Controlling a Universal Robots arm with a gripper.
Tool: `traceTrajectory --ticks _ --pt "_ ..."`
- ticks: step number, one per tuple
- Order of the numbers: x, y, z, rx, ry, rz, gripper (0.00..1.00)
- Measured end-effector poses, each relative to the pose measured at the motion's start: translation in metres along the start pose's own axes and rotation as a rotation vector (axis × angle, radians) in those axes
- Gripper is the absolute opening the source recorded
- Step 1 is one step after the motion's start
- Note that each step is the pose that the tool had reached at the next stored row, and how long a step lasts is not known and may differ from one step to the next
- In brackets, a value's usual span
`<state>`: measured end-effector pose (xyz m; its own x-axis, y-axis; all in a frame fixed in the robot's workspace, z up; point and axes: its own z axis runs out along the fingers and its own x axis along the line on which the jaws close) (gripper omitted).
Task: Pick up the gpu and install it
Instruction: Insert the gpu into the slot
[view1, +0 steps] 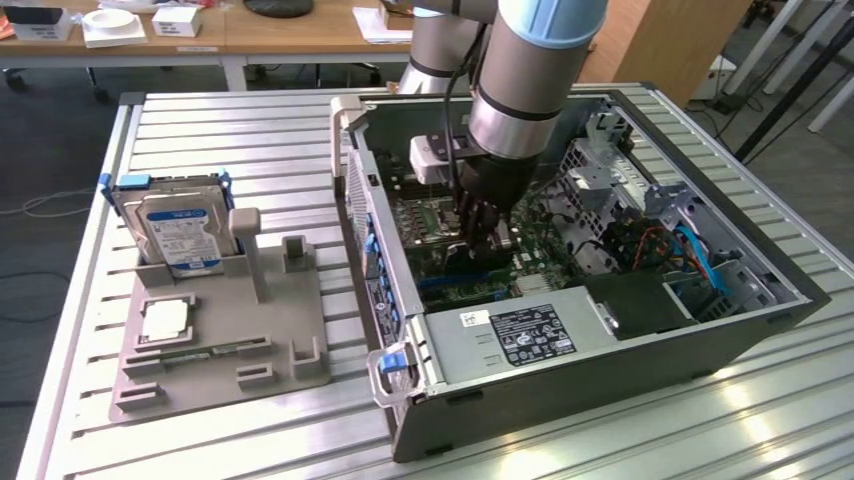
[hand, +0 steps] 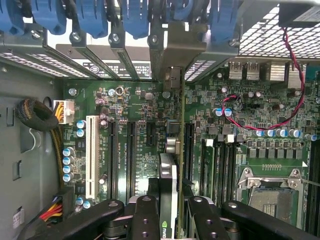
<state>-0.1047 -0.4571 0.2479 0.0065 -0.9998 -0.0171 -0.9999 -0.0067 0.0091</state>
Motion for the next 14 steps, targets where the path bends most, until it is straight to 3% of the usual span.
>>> traceTrajectory --ticks 14 --pt "0.0 0.0012 0.0002 0.0001 -0.0004 0.0 0.27"
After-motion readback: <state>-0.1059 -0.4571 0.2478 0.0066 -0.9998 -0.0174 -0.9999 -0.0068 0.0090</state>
